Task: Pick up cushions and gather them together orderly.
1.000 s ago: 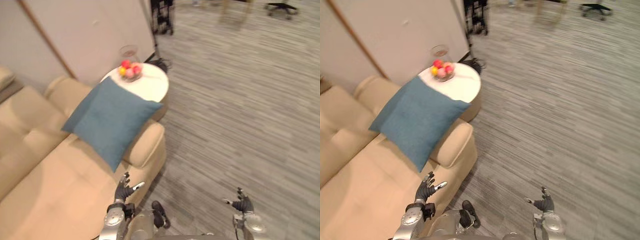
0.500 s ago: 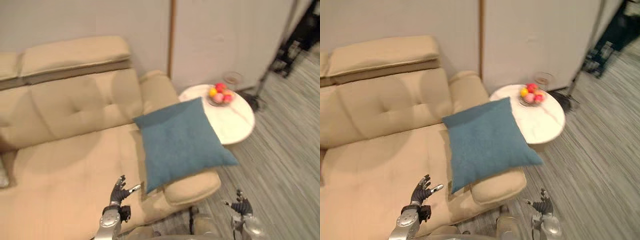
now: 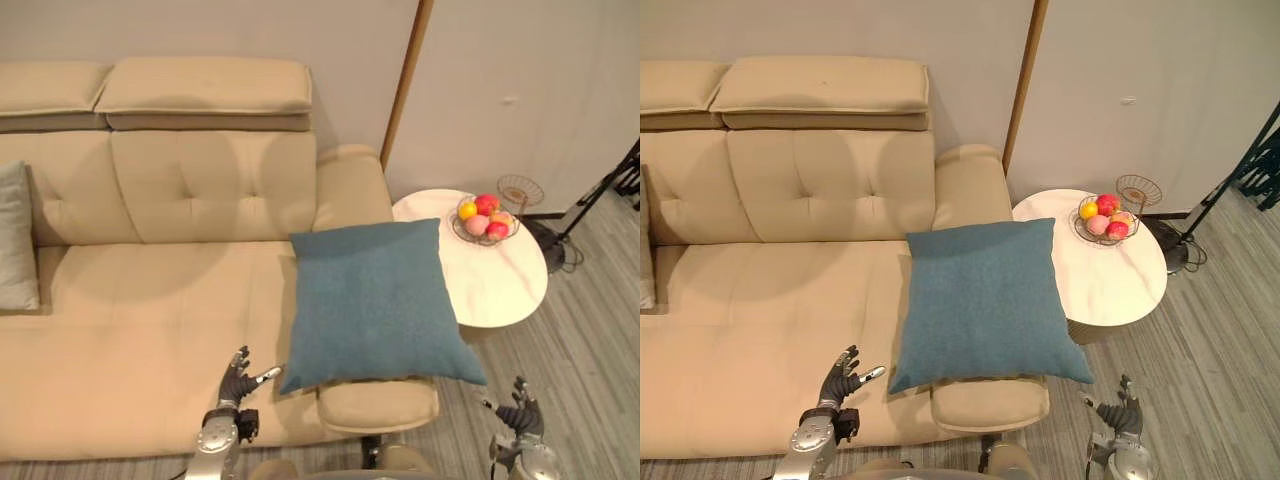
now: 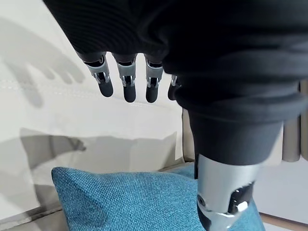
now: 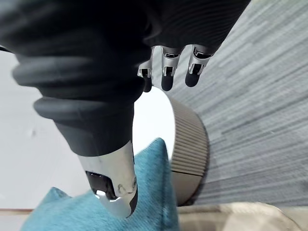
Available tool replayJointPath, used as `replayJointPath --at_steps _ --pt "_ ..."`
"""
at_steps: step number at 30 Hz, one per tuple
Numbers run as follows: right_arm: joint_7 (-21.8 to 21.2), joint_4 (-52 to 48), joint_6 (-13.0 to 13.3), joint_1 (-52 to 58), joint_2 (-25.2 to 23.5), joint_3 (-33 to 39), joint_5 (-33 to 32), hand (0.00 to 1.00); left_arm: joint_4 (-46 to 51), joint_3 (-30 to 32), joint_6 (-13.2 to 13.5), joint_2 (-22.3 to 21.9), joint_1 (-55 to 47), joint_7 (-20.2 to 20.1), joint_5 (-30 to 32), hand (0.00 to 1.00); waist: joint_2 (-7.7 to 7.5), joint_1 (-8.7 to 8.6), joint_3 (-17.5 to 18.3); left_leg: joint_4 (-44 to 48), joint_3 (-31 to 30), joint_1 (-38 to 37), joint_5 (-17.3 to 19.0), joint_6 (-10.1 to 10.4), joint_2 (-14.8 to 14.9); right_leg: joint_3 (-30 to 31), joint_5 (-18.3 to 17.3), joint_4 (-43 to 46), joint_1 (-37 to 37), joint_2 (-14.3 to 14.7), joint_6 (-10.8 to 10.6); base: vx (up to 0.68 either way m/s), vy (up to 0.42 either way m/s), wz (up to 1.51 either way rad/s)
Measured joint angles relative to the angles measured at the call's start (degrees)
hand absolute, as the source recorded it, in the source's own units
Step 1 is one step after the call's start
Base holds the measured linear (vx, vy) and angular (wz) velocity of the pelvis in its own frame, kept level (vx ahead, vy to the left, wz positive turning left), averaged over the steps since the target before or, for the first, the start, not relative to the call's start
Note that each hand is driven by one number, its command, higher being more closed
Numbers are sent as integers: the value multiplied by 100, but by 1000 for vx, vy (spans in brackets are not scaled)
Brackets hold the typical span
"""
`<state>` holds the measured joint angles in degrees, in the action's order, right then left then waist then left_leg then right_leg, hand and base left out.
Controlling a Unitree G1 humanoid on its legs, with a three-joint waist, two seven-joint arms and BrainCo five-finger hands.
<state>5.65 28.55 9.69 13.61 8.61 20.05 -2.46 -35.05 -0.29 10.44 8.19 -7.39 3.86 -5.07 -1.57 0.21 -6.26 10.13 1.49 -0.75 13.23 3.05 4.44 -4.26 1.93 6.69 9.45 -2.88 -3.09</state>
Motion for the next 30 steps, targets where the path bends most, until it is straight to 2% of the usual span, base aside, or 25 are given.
replayJointPath --at_steps 2,8,11,13,15,16,17,18,21,27,30 --pt "43 -257 4 -139 242 -1 139 0 0 -4 0 80 30 5 -1 0 1 -101 2 -179 12 8 -142 1 -32 26 141 -218 12 2 12 -14 -16 -5" --pt "65 -274 4 -901 660 -306 254 0 -155 -220 6 253 643 16 -6 0 29 -111 -65 -385 25 120 -323 41 -52 36 365 -498 100 11 60 -29 -5 -1" --pt "77 16 19 -1763 837 -850 236 0 -305 -463 20 284 1306 41 -83 0 16 -115 -334 -305 23 491 -416 56 -96 43 500 -482 426 -11 103 -98 -19 3" --pt "96 510 13 -2656 872 -1308 211 0 -548 -740 15 263 2115 127 -200 0 1 -93 -750 -76 4 947 -442 56 -145 38 651 -478 738 -60 139 -163 -16 10" --pt "165 860 -9 -3202 852 -1559 116 0 -671 -931 12 214 2623 172 -337 0 11 -93 -1004 128 -49 1254 -440 59 -142 -25 733 -475 913 -92 165 -161 -3 19" --pt "208 1059 -16 -3599 830 -1633 16 0 -813 -999 12 146 3088 232 -411 0 6 -89 -1264 271 -84 1415 -436 62 -131 -56 779 -471 986 -100 168 -141 -24 21" --pt "237 1145 -19 -3746 823 -1673 -17 0 -894 -1054 10 129 3263 273 -459 0 -1 -91 -1326 329 -96 1499 -435 63 -125 -58 798 -458 1042 -104 168 -138 -30 13" --pt "326 1344 -21 -4081 801 -1770 -54 100 -1081 -1088 9 96 3639 326 -562 100 -3 -93 -1417 455 -104 1706 -429 67 -129 -58 841 -418 1201 -116 173 -131 -25 4" --pt "452 1617 -36 -4723 794 -2013 -276 100 -1514 -1147 3 59 4471 504 -823 100 -2 -124 -1740 669 -78 1936 -421 70 -131 -9 934 -385 1364 -118 174 -103 -21 -4" --pt "567 1460 -3 -5005 822 -2384 -622 100 -1456 -1150 6 207 4747 697 -1294 100 3 -111 -1749 825 100 2123 -346 72 -56 199 1011 -383 1569 -33 178 -50 -25 -16" --pt "577 838 10 -4815 865 -2607 -662 100 -1147 -1160 15 315 4737 765 -1347 100 5 -107 -1750 804 171 2129 -335 90 -22 262 1027 -476 1580 8 166 1 -28 -12"
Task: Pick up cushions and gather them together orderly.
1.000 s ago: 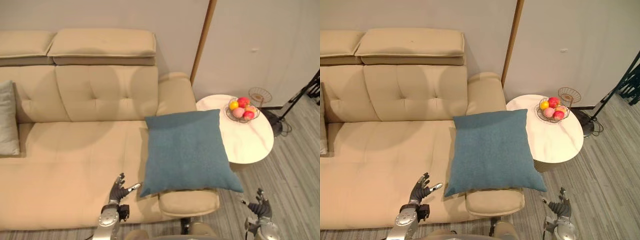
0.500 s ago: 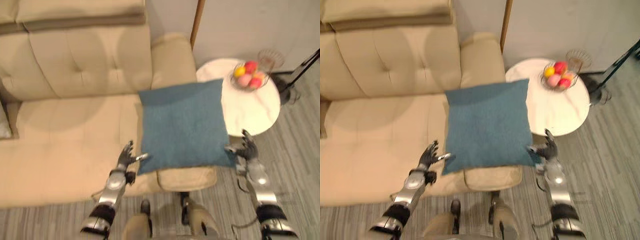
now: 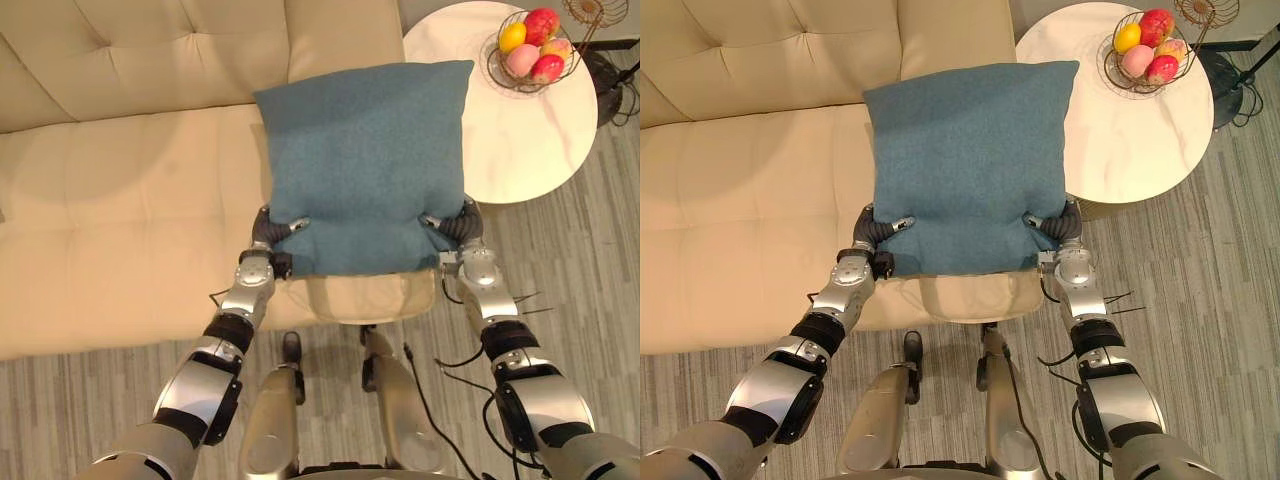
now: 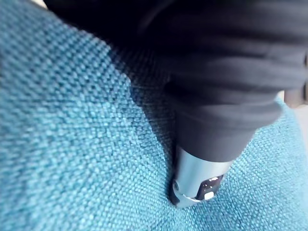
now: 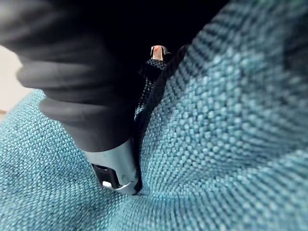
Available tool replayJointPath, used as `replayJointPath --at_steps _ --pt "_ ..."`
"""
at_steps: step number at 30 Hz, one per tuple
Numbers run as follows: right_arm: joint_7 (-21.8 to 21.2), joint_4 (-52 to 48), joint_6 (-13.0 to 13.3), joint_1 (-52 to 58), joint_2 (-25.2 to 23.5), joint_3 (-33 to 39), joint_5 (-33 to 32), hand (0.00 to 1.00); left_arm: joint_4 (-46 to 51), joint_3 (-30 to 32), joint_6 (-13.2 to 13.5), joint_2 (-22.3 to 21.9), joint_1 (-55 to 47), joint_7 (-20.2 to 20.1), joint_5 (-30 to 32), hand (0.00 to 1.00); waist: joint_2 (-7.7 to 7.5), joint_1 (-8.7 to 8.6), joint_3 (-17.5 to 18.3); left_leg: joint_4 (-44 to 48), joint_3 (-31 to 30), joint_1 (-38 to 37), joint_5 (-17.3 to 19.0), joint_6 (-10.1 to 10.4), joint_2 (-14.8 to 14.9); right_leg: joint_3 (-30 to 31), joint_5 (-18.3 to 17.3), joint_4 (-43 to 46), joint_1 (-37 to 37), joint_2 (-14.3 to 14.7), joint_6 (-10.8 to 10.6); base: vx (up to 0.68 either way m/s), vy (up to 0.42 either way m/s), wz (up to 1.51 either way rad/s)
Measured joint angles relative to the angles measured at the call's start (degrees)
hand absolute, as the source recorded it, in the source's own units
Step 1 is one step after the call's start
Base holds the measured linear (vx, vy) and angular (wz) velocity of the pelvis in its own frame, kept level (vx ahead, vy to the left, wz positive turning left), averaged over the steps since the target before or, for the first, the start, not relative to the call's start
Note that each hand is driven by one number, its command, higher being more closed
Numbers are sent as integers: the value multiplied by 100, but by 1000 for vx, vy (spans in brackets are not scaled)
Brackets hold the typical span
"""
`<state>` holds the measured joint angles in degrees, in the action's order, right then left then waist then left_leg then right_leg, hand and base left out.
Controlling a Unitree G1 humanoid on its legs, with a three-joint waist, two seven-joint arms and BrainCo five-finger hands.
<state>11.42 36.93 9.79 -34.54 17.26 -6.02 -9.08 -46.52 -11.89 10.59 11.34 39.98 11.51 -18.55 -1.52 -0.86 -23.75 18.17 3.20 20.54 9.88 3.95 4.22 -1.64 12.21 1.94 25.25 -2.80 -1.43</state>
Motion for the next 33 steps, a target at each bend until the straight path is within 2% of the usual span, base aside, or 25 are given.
replayJointPath --at_steps 3,6,11,15,17,19,22,23,25,26,27,28,29,30,31,32,33 --pt "-1 -879 12 464 47 -139 -1 100 612 -151 3 207 -162 30 -54 100 2 1 2 -27 11 -62 7 10 41 4 26 -61 -47 41 31 48 -11 -4" --pt "-13 -1583 10 1187 24 -314 4 100 1344 -167 18 259 -846 27 -53 100 17 -17 24 -234 10 -486 29 28 83 -21 25 -252 -493 94 47 98 14 -3" --pt "-152 -2761 10 2282 -168 -413 16 100 2347 -165 43 241 -2243 -14 -55 100 56 -62 375 -568 41 -1067 24 30 79 0 -11 -521 -1048 112 50 131 46 1" --pt "-451 -3654 106 3149 -352 -665 -44 100 3295 -62 45 239 -3735 -126 -62 100 140 35 952 -814 207 -1684 22 32 86 187 -12 -744 -1549 170 48 104 72 -12" --pt "-611 -3799 146 3221 -398 -874 -143 100 3817 148 56 233 -4328 -139 -62 100 144 89 1138 -839 375 -1851 25 32 79 384 -9 -734 -1621 173 47 52 70 -31" --pt "-680 -3808 286 3234 -412 -1019 -213 100 4115 290 124 234 -4604 -140 -58 100 144 224 1187 -804 551 -1899 29 28 85 557 -7 -661 -1621 159 45 -49 21 -41" --pt "-691 -3808 325 3236 -509 -1078 -223 100 4261 374 180 220 -4677 -142 -54 100 154 293 1192 -562 565 -1837 41 -33 67 481 36 -156 -1381 166 -40 -147 26 -10" --pt "-692 -3807 339 3225 -497 -1077 -222 100 4261 377 182 200 -4682 -153 -48 100 178 321 1185 -518 553 -1799 -24 -138 159 511 -115 144 -1316 161 -370 -189 22 20" --pt "-691 -3750 350 3267 -520 -1077 -224 100 4251 355 180 151 -4734 -161 -45 100 164 163 1189 -434 217 -1834 -62 -227 80 479 -1727 2891 -944 -45 -107 -146 0 94" --pt "-695 -3703 354 3278 -525 -1079 -223 100 4252 356 183 117 -4801 -167 -45 100 160 174 1192 -336 39 -1829 -70 -231 39 542 -2017 3544 -1055 -132 -295 -135 -75 118" --pt "-710 -3630 371 3276 -542 -1086 -220 100 4254 356 185 106 -4871 -178 -44 100 127 203 1235 -222 -134 -1755 -75 -223 -17 620 -2206 3810 -1260 -162 -402 -209 -166 110" --pt "-719 -3529 387 3272 -566 -1123 -214 100 4255 358 205 107 -4952 -177 -44 100 97 263 1393 -76 -380 -1405 -121 -190 -115 681 -2515 3649 -1468 -226 -324 -238 -192 109" --pt "-719 -3521 404 3214 -539 -1127 -213 100 4274 364 235 79 -4947 -175 -45 100 4 398 1494 -6 -577 -1036 -281 -113 -155 628 -2734 3105 -1502 -220 -234 -260 -230 95" --pt "-719 -3522 417 3171 -528 -1127 -214 100 4281 363 248 58 -4947 -175 -46 100 43 478 1518 -40 -683 -837 -421 -69 -140 576 -2746 2799 -1500 -181 -219 -282 -211 87" --pt "-717 -3514 470 3061 -481 -1127 -214 100 4357 364 249 9 -4948 -170 -52 100 129 505 1552 -236 -928 -436 -765 42 -96 387 -2731 2109 -1500 -101 -196 -299 -208 74" --pt "-714 -3455 486 2964 -422 -1123 -216 100 4365 363 249 -66 -4939 -161 -53 100 295 491 1501 -387 -1096 -322 -944 121 -15 240 -2540 1905 -1477 17 -132 -343 -206 94" --pt "-685 -3242 488 2871 -378 -1120 -223 100 4376 361 243 -162 -4975 -157 -53 100 477 506 1477 -847 -1226 -274 -1391 228 191 -29 -2260 1557 -1498 224 1 -373 -217 88"
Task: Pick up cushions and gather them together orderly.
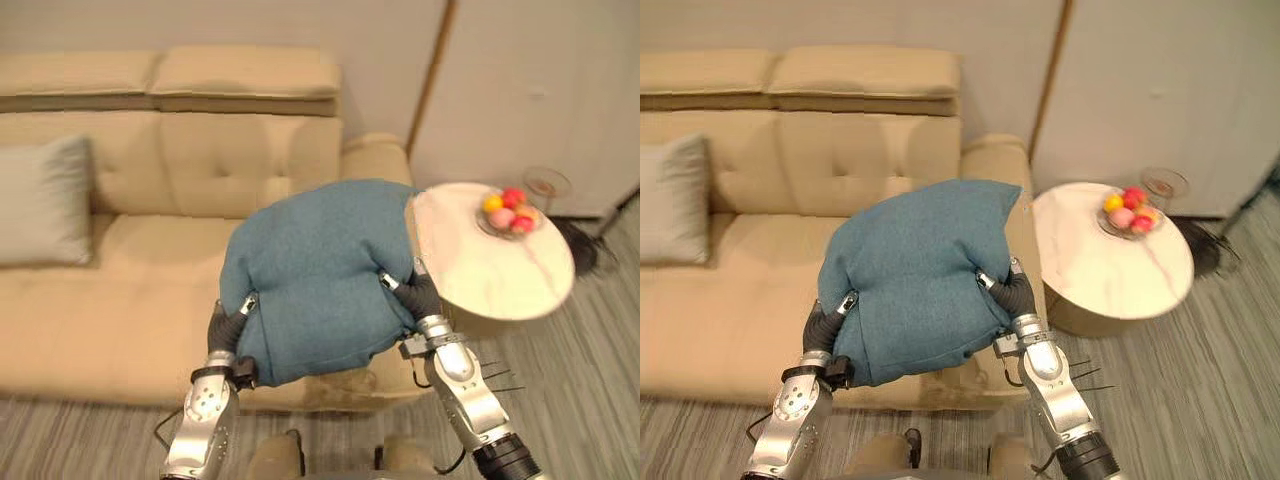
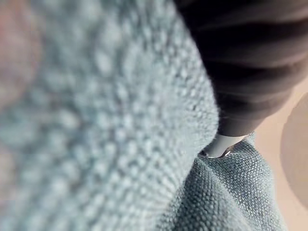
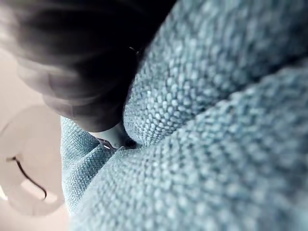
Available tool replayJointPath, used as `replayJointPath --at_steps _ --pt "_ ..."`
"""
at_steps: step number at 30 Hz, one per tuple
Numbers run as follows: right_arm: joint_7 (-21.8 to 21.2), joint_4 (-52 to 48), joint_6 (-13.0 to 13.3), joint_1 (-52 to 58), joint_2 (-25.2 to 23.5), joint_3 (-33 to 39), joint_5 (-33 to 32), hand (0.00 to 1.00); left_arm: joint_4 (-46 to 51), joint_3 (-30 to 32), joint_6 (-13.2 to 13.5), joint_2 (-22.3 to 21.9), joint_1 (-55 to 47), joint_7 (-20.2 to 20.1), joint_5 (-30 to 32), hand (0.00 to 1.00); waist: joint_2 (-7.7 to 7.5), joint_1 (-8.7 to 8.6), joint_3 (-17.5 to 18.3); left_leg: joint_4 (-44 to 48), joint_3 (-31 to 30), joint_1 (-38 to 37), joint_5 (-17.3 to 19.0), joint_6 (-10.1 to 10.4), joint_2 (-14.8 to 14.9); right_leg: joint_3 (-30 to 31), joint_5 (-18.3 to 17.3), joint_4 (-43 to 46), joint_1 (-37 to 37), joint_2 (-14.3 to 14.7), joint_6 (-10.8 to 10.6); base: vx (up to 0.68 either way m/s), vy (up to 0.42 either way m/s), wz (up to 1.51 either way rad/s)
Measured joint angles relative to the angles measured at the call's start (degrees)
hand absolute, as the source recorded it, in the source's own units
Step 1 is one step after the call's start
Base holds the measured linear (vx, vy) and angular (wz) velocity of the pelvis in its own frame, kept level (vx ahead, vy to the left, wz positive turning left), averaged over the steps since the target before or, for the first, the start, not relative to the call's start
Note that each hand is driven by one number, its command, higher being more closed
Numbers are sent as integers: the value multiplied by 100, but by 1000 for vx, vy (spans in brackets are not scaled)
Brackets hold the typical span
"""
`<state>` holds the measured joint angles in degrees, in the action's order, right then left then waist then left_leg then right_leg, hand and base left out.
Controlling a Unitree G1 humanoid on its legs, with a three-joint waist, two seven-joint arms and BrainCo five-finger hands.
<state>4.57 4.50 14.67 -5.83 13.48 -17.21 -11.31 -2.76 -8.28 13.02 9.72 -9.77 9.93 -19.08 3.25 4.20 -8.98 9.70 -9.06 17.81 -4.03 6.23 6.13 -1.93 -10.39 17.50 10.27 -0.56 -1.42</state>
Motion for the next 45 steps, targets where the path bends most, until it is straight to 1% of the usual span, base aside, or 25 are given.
replayJointPath --at_steps 1,2,3,6,8,10,13,15,21,23,24,25,26,28,32,33,34,35,36,38,39,40,42,43,45 --pt "46 175 -13 -11 11 18 -2 100 8 -15 -3 -43 -36 0 -2 100 95 -1 -6 -552 185 -87 -370 -81 187 -233 164 -175 -10 84 129 -383 -196 83" --pt "52 229 -30 -7 -3 46 -3 100 10 -21 -8 -50 -34 0 -6 100 115 -7 -12 -773 416 -140 -200 -114 317 -383 243 -216 -12 103 193 -379 -178 103" --pt "87 247 -64 10 1 111 -5 100 21 -71 -34 -65 5 0 -22 100 51 -56 -31 -731 1125 7 200 -386 453 -649 401 -391 -15 -7 258 -409 -142 102" --pt "106 201 -62 81 9 372 -34 100 91 -294 -33 -128 16 -52 -51 100 -65 -236 -43 506 2067 177 318 -537 349 -1111 750 -861 -51 -464 325 -305 -26 99" --pt "106 42 -53 205 9 438 -48 100 150 -295 -16 -161 24 -122 -51 100 -45 -358 -24 959 2271 -19 514 -538 309 -1280 881 -1102 -96 -588 264 -234 93 77" --pt "106 -184 -34 373 -10 526 -58 100 146 -337 8 -153 67 -186 -51 100 67 -367 86 105 2312 -685 872 -250 277 -1397 1077 -1375 -100 -554 24 -116 156 49" --pt "102 -182 -33 419 -251 628 -62 100 101 -351 1 -13 186 -219 -53 100 -209 -319 162 182 2350 -547 732 -403 72 -1358 1451 -1667 -142 -685 -126 -73 150 40" --pt "92 -183 -33 417 -345 628 -63 100 102 -349 4 20 176 -219 -54 100 -226 -283 169 459 2341 -481 892 -506 13 -1369 1562 -1755 -257 -767 -199 -46 166 11" --pt "72 -187 -33 405 -368 628 -60 100 103 -354 3 25 176 -224 -50 100 -277 -269 210 952 2486 -258 1434 -707 -167 -1199 1312 -1297 23 -1052 -402 -38 170 -10" --pt "73 -185 -37 485 -352 646 -59 100 103 -470 -33 62 165 -224 -50 100 -303 -477 205 954 2230 -385 1549 -809 -414 -1163 800 -423 178 -1326 -150 72 143 50" --pt "73 -182 -36 514 -348 658 -59 100 102 -505 -34 80 159 -224 -50 100 -309 -508 206 955 2153 -436 1579 -860 -479 -1111 785 -128 234 -1398 -127 222 146 55" --pt "73 -162 -40 588 -319 670 -59 100 97 -533 -40 96 147 -224 -49 100 -307 -548 201 860 2048 -637 1615 -932 -544 -880 820 911 609 -1517 -73 232 128 36" --pt "71 -147 -40 633 -307 671 -59 100 86 -541 -40 115 144 -225 -48 100 -287 -570 193 833 1976 -717 1612 -979 -540 -823 698 1193 754 -1505 -29 278 113 45" --pt "65 -135 -34 842 -318 671 -60 100 72 -695 -36 339 152 -225 -51 100 -258 -691 170 591 1666 -1100 1657 -982 -518 -702 238 1269 965 -1072 -92 264 -13 60" --pt "42 -131 -32 949 -242 725 -66 100 -284 -847 -34 348 308 -231 -50 100 -320 -887 179 195 1450 -1725 1687 -813 -532 -1070 634 -145 1160 -545 38 346 -88 50" --pt "42 -129 -31 1053 -236 736 -121 100 -308 -896 -36 355 315 -233 -45 100 -377 -934 230 134 1399 -1909 1774 -679 -585 -1334 1122 -503 1057 -453 229 596 -166 62" --pt "32 -131 -24 1186 -222 807 -182 100 -358 -956 -33 338 356 -258 -20 100 -436 -973 300 57 1337 -2046 1855 -549 -671 -1320 1672 -760 902 -410 631 523 -156 35" --pt "29 -100 -37 1185 -182 882 -198 100 -434 -974 -46 239 395 -262 3 100 -262 -928 318 38 1318 -2048 1874 -506 -540 -1403 1634 -692 919 -314 600 595 -160 35" --pt "15 -106 -52 1244 -179 1059 -219 100 -476 -984 -56 132 492 -372 80 100 -108 -977 346 366 1411 -1874 1915 -154 -384 -1562 1492 -678 862 -253 682 458 -116 17" --pt "21 -106 -114 1306 -178 1146 -272 100 -545 -980 -96 15 618 -381 124 100 -49 -968 322 1450 1612 -1528 1898 145 -136 -1673 1423 -805 571 -107 776 420 -110 14" --pt "28 -149 -147 1385 -180 1162 -273 100 -601 -967 -147 -42 585 -414 125 100 -57 -951 302 2650 1888 -1270 1686 471 168 -1595 1348 -1005 90 45 807 379 -97 -20" --pt "27 -326 -147 1469 -188 1162 -273 100 -588 -955 -139 -56 483 -456 123 100 -61 -909 303 3384 2230 -1171 1747 392 447 -1394 1182 -1144 -303 145 761 435 -89 -49" --pt "23 -696 -110 1554 -199 1161 -267 100 -525 -893 -122 -124 390 -480 119 100 -25 -767 363 3831 2783 -947 2046 -158 823 -970 989 -1250 -541 262 754 293 -6 -89" --pt "23 -846 -86 1519 -205 1161 -260 100 -434 -810 -105 -175 387 -490 120 100 -36 -666 372 3688 2920 -752 2200 -421 905 -727 938 -1273 -546 275 791 199 43 -92" --pt "17 -898 -55 1420 -245 1147 -248 100 -354 -677 -20 -238 341 -505 124 100 -105 -586 369 2995 2840 -494 2320 -579 875 -227 915 -1275 -560 234 755 177 92 -112"
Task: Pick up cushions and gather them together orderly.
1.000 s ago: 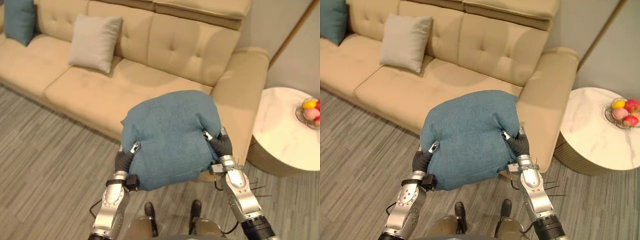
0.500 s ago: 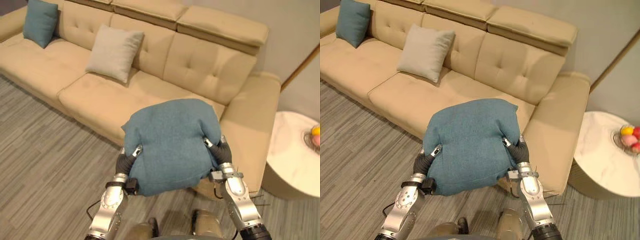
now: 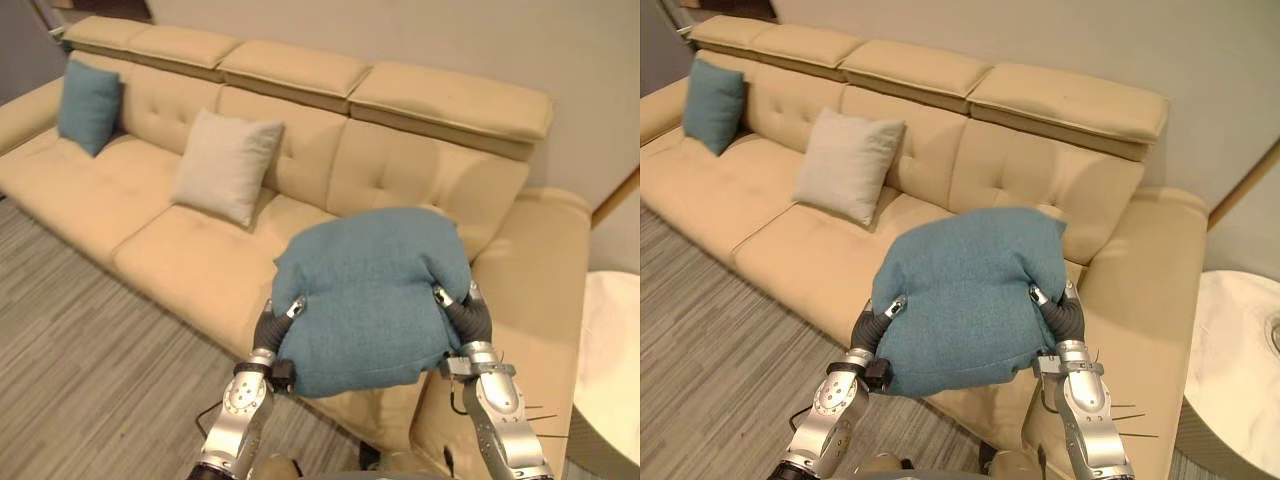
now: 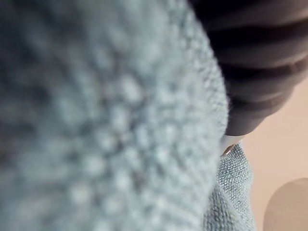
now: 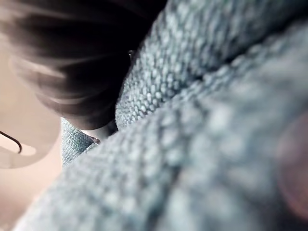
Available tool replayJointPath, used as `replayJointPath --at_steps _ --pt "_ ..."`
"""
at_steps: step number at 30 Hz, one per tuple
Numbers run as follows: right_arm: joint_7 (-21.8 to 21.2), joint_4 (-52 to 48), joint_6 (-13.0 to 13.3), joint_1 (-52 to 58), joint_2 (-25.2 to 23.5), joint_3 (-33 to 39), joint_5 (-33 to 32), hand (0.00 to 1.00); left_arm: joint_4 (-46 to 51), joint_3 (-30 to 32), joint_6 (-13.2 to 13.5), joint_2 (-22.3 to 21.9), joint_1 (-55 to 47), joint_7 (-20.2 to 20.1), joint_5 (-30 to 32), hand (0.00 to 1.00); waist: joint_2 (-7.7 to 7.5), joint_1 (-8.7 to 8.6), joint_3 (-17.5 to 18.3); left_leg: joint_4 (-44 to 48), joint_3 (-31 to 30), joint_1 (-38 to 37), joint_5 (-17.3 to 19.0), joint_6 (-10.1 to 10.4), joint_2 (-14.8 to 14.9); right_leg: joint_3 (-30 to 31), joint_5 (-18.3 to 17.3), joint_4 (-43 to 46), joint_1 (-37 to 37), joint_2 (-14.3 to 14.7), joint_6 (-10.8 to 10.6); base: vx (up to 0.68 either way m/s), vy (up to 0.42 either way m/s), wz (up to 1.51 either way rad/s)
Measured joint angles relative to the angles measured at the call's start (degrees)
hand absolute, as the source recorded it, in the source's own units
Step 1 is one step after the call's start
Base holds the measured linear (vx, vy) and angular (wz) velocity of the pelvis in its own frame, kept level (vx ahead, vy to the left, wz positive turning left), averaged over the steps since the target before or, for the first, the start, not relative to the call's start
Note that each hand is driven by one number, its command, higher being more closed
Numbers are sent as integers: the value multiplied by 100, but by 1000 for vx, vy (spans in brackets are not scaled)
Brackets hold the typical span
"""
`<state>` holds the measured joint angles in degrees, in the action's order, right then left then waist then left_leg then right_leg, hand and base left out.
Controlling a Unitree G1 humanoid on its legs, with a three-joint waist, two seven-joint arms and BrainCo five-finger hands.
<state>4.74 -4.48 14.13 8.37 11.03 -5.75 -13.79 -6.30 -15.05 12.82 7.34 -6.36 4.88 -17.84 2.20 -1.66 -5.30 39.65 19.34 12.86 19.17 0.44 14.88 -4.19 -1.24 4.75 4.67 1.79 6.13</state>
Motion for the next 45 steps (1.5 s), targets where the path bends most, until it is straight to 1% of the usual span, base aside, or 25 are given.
replayJointPath --at_steps 2,3,4,5,6,7,8,10,14,18,19,21,24,26,27,28,29,30,33,35,36,37,42,43,45 --pt "-1 131 2 -97 -7 -87 40 100 -1 67 6 -22 -115 1 7 100 -45 24 -28 -720 -467 74 -46 109 -116 404 -42 12 -90 -11 -78 183 167 -120" --pt "-5 273 1 -176 -11 -173 43 100 -4 135 4 -34 -202 1 7 100 -63 30 -39 -1093 -826 70 -134 236 -208 636 -42 9 -144 -36 -150 190 253 -144" --pt "-7 450 1 -235 -18 -257 44 100 -6 196 -4 -32 -300 2 13 100 -32 22 -18 -1671 -1324 21 -312 450 -387 986 -17 21 -178 -95 -334 181 270 -143" --pt "-7 544 1 -256 -18 -286 44 100 -5 221 -2 -47 -353 2 30 100 17 23 -1 -2054 -1513 -15 -533 506 -414 1129 1 20 -166 -74 -417 168 313 -176" --pt "-9 633 -18 -282 17 -324 46 100 -6 221 -4 -75 -434 4 50 100 238 36 4 -2543 -1709 -152 -1410 519 -286 1415 -23 6 -174 90 -600 161 365 -155" --pt "-26 788 -33 -321 -81 -332 62 100 -70 252 -8 -54 -450 5 50 100 254 33 -18 -2417 -1636 -172 -1581 763 -215 1626 -52 -8 -220 126 -720 163 373 -130" --pt "-25 839 -89 -308 -173 -335 80 100 -101 268 -27 -30 -463 9 51 100 165 -37 -8 -2400 -1531 -228 -1579 744 -310 1637 -21 -7 -215 41 -775 152 341 -91" --pt "-89 837 -105 -311 -235 -336 114 100 -104 301 -37 -9 -576 8 50 100 -76 -61 22 -2681 -957 -574 -1441 535 -597 1899 -90 -1 -146 -337 -1006 110 255 -88" --pt "-133 838 -105 -320 -212 -350 275 100 -96 299 -36 25 -627 8 52 100 -73 -68 28 -2775 -411 -718 -1316 335 -841 2035 23 -227 -80 -661 -1175 44 188 -65" --pt "-120 838 -106 -363 -206 -348 395 100 -94 295 -36 60 -569 14 103 100 -73 -72 28 -2843 -282 -529 -1308 317 -886 2143 107 -300 207 -703 -1222 4 27 -21" --pt "-97 839 -106 -465 -198 -342 493 100 -96 296 -41 81 -466 34 144 100 -54 -75 17 -2865 -225 -371 -1333 297 -896 2159 187 -319 402 -690 -1171 -12 2 -24" --pt "39 883 -106 -685 -183 -335 543 100 -99 296 -43 82 -216 158 248 100 -17 -86 -7 -2874 -188 -129 -1380 280 -899 2153 327 -394 643 -691 -1159 -37 -2 -17" --pt "434 1436 -101 -1835 -151 -285 549 100 -146 390 -42 101 811 534 374 100 69 -135 -360 -2883 -136 377 -1544 205 -897 2068 699 -500 1142 -702 -1103 -128 -1 -13" --pt "787 1913 -102 -2870 -149 -115 695 100 -481 439 -39 285 1947 840 478 100 85 -143 -677 -2873 -126 779 -1696 131 -907 1955 892 -508 1523 -731 -1131 -181 -6 3" --pt "993 2235 -137 -3630 -111 37 780 100 -825 454 -42 479 2841 1024 504 100 87 -147 -880 -2874 -160 1037 -1822 92 -939 1868 978 -517 1748 -785 -1162 -164 -13 16" --pt "1116 2348 -174 -3983 -91 97 802 100 -960 471 -42 567 3246 1123 506 100 86 -147 -1010 -2879 -177 1105 -1875 72 -969 1835 1024 -520 1811 -792 -1187 -247 -1 22" --pt "1415 2621 -224 -4834 -85 243 941 100 -1226 547 -41 763 4162 1365 512 100 80 -140 -1288 -2883 -213 1275 -1988 41 -989 1819 1115 -521 1960 -794 -1221 -195 10 16" --pt "1493 2677 -226 -5093 -86 304 984 100 -1285 585 -41 830 4436 1440 513 100 82 -137 -1377 -2889 -226 1326 -2027 34 -992 1806 1146 -530 1999 -796 -1214 -223 8 17" --pt "1964 2869 -232 -6448 -47 643 1252 100 -1631 679 2 1141 5951 1834 630 100 82 -107 -1658 -2999 -367 1676 -2266 11 -1027 1657 1293 -624 2278 -828 -1251 -123 -3 23" --pt "2283 3235 -218 -7517 -4 892 1444 100 -1995 823 75 1310 7052 2077 746 100 85 -94 -1802 -3247 -452 1841 -2522 18 -1105 1545 1399 -710 2460 -852 -1254 -96 4 27" --pt "2315 3355 -216 -7721 -6 946 1444 100 -2072 884 101 1325 7243 2113 770 100 89 -88 -1813 -3291 -474 1876 -2559 21 -1112 1531 1405 -710 2503 -851 -1250 -71 -5 23" --pt "2400 3580 -215 -8110 -3 1037 1443 0 -2272 967 139 1354 7673 2195 864 0 87 -78 -1820 -3385 -508 1956 -2647 21 -1124 1505 1428 -711 2607 -848 -1254 -53 -7 14" --pt "2725 4460 -147 -9150 120 1159 1416 0 -3296 1096 286 1513 9124 2496 1009 0 91 -84 -1824 -4166 -652 2152 -3170 -1 -1260 1329 1616 -988 2934 -903 -1251 -49 8 18" --pt "2738 4861 -135 -9395 194 1158 1339 0 -3637 1095 302 1549 9390 2536 1002 0 104 -77 -1842 -4395 -693 2170 -3325 2 -1277 1268 1646 -1038 3011 -899 -1248 -25 21 20" --pt "2629 5433 -140 -9749 312 1149 1062 0 -4096 1092 299 1571 9708 2527 940 0 172 -76 -1935 -4508 -812 2284 -3432 -1 -1282 1152 1651 -1038 3109 -890 -1244 -20 29 22"
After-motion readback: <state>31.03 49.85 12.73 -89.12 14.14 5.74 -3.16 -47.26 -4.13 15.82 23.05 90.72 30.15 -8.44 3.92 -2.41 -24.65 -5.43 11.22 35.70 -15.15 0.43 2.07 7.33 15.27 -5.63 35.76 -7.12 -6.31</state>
